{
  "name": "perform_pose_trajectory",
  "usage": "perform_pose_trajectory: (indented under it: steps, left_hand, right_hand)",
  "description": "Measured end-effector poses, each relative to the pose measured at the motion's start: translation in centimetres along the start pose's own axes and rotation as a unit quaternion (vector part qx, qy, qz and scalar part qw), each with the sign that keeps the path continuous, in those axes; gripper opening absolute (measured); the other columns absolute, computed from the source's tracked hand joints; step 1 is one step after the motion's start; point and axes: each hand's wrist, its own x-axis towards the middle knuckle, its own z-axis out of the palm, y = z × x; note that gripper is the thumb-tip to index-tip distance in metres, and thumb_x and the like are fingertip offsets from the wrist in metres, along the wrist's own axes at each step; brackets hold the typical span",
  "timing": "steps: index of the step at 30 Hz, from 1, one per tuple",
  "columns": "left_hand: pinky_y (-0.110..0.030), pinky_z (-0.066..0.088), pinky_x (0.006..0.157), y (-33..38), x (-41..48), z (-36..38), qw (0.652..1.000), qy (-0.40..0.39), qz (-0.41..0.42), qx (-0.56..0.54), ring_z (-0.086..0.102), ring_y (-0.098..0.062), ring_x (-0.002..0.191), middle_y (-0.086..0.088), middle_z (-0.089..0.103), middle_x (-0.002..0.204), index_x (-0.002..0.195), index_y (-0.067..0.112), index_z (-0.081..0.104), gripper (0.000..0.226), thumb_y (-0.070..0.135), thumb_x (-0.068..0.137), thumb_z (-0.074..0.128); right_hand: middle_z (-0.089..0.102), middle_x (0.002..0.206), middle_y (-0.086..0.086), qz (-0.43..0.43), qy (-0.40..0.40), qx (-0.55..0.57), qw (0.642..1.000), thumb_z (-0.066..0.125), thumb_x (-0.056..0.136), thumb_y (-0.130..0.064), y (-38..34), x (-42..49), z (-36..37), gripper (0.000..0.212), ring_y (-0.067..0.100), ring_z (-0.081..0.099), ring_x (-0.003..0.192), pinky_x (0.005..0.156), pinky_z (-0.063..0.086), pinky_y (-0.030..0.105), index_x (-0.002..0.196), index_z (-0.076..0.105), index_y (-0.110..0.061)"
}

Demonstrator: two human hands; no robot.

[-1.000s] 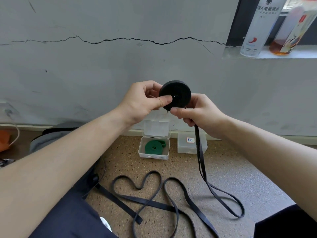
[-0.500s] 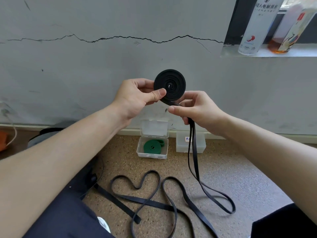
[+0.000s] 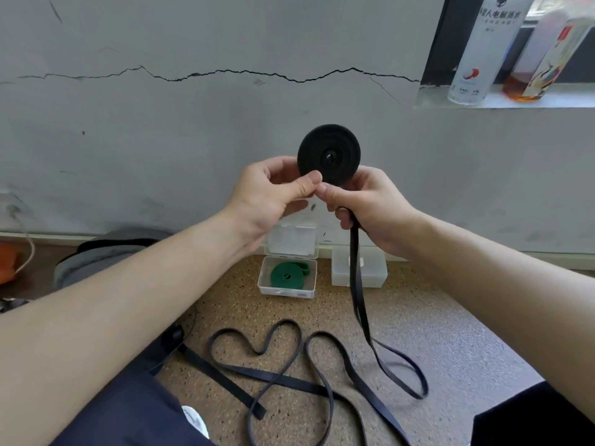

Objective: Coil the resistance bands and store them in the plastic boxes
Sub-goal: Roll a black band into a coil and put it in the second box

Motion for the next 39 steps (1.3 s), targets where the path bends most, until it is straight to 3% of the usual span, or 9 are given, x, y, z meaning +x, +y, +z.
perform_pose_trajectory:
  steps: [7, 10, 14, 19, 23, 26, 29, 33, 39]
  left_hand:
    - [-0.033, 0.058, 0.090, 0.0, 0.9, 0.1, 1.000, 0.019, 0.014, 0.013, 0.070, -0.021, 0.089, -0.012, 0.076, 0.098, 0.104, 0.008, 0.075, 0.020, 0.015, 0.085, 0.076]
    - [-0.028, 0.059, 0.081, 0.4, 1.2, -0.9, 0.992, 0.007, 0.066, 0.110, 0.069, -0.013, 0.078, -0.004, 0.076, 0.086, 0.095, 0.016, 0.077, 0.013, 0.015, 0.083, 0.079]
    - [-0.021, 0.056, 0.076, 0.8, 1.4, -1.8, 0.958, -0.050, 0.103, 0.263, 0.070, -0.005, 0.075, 0.006, 0.077, 0.081, 0.087, 0.025, 0.076, 0.014, 0.017, 0.079, 0.082]
    - [-0.012, 0.051, 0.068, 1.2, 1.0, -1.8, 0.929, -0.090, 0.103, 0.343, 0.067, 0.002, 0.069, 0.010, 0.075, 0.079, 0.087, 0.024, 0.076, 0.012, 0.017, 0.080, 0.083]
    - [-0.017, 0.054, 0.072, 1.0, 0.8, -2.0, 0.951, -0.082, 0.092, 0.284, 0.070, -0.003, 0.076, 0.008, 0.076, 0.081, 0.092, 0.022, 0.076, 0.013, 0.015, 0.082, 0.080]
    - [-0.024, 0.056, 0.078, 0.4, 0.2, -1.0, 0.997, -0.038, 0.014, 0.067, 0.071, -0.012, 0.088, -0.001, 0.076, 0.093, 0.103, 0.015, 0.074, 0.017, 0.014, 0.086, 0.074]
    - [-0.031, 0.056, 0.090, -0.2, -0.3, 0.8, 0.997, -0.006, -0.039, -0.068, 0.069, -0.019, 0.093, -0.011, 0.072, 0.104, 0.112, 0.005, 0.069, 0.023, 0.013, 0.090, 0.069]
    - [-0.042, 0.053, 0.102, -0.2, 0.3, 1.3, 0.998, 0.026, -0.032, -0.046, 0.068, -0.025, 0.099, -0.017, 0.073, 0.111, 0.109, 0.003, 0.072, 0.024, 0.015, 0.088, 0.073]
    - [-0.030, 0.058, 0.087, 0.6, 0.9, -0.2, 0.995, 0.007, 0.035, 0.090, 0.070, -0.019, 0.089, -0.012, 0.076, 0.098, 0.099, 0.013, 0.076, 0.015, 0.017, 0.084, 0.077]
  right_hand:
    - [0.054, 0.061, 0.000, 0.006, -0.008, -0.005, 1.000, 0.078, 0.087, -0.022, 0.2, 0.0, -0.5, 0.017, 0.017, 0.043, 0.052, 0.051, 0.038, 0.030, 0.098, 0.072, -0.009]
    - [0.057, 0.065, 0.006, -0.002, -0.029, -0.065, 0.997, 0.078, 0.086, -0.023, 0.4, -0.2, -1.4, 0.029, 0.019, 0.046, 0.055, 0.053, 0.042, 0.031, 0.107, 0.071, -0.003]
    - [0.061, 0.061, -0.004, 0.017, -0.058, -0.122, 0.991, 0.081, 0.084, -0.018, 0.5, -0.4, -2.2, 0.013, 0.012, 0.049, 0.052, 0.052, 0.043, 0.027, 0.092, 0.073, -0.011]
    - [0.062, 0.062, 0.002, 0.033, -0.086, -0.163, 0.982, 0.083, 0.082, -0.017, 0.8, -0.4, -2.0, 0.015, 0.015, 0.051, 0.051, 0.049, 0.042, 0.027, 0.086, 0.070, -0.012]
    - [0.061, 0.064, 0.004, 0.021, -0.094, -0.141, 0.985, 0.080, 0.085, -0.018, 0.3, -0.6, -1.7, 0.013, 0.015, 0.049, 0.051, 0.048, 0.041, 0.026, 0.088, 0.069, -0.012]
    - [0.060, 0.065, 0.005, -0.001, -0.059, -0.083, 0.995, 0.077, 0.088, -0.018, -0.1, -0.5, -1.3, 0.012, 0.017, 0.048, 0.051, 0.049, 0.040, 0.027, 0.084, 0.068, -0.011]
    - [0.059, 0.064, 0.006, -0.006, -0.011, -0.022, 1.000, 0.075, 0.090, -0.021, 0.1, -0.3, -0.3, 0.019, 0.018, 0.046, 0.051, 0.050, 0.038, 0.030, 0.086, 0.067, -0.004]
    - [0.061, 0.065, 0.006, 0.002, 0.004, -0.016, 1.000, 0.076, 0.089, -0.022, 0.3, -0.4, -0.1, 0.019, 0.016, 0.049, 0.050, 0.050, 0.041, 0.030, 0.090, 0.068, -0.005]
    - [0.063, 0.066, 0.007, 0.002, -0.041, -0.068, 0.997, 0.080, 0.085, -0.013, 0.0, -0.5, -1.7, 0.015, 0.020, 0.051, 0.054, 0.053, 0.046, 0.029, 0.097, 0.072, -0.009]
